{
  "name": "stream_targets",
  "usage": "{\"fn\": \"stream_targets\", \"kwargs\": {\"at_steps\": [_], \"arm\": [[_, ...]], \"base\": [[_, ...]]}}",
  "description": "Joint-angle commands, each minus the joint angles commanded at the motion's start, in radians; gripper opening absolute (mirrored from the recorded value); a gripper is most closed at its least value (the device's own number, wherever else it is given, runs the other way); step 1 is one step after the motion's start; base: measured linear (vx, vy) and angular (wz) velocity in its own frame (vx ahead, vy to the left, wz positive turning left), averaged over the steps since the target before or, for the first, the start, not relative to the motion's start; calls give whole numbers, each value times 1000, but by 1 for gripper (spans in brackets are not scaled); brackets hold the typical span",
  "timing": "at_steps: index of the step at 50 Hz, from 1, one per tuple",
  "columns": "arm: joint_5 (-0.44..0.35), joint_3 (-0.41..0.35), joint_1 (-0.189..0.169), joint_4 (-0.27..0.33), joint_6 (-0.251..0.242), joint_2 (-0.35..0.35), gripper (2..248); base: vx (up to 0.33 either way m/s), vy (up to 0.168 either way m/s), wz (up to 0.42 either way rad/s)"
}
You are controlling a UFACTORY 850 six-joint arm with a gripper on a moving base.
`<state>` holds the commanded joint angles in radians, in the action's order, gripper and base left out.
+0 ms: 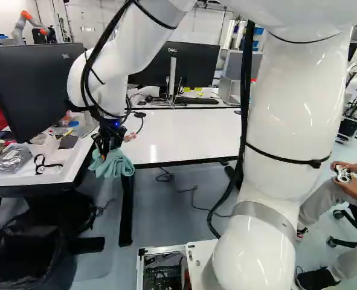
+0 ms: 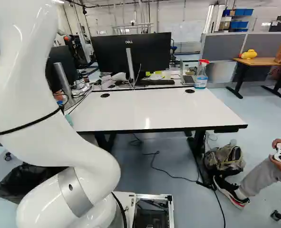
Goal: Clean the table with the green towel
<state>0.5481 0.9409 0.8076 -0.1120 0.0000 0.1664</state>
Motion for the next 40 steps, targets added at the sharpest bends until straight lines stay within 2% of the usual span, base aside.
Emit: {"fn": "stream_targets", "kwargs": {"at_steps": [7,19,40], "arm": [[0,-31,-4,0,0,-27,42],[0,-77,-37,0,0,-67,42],[0,-118,-122,0,0,-105,42]], "base": [[0,0,0],[0,0,0],[0,0,0]]}}
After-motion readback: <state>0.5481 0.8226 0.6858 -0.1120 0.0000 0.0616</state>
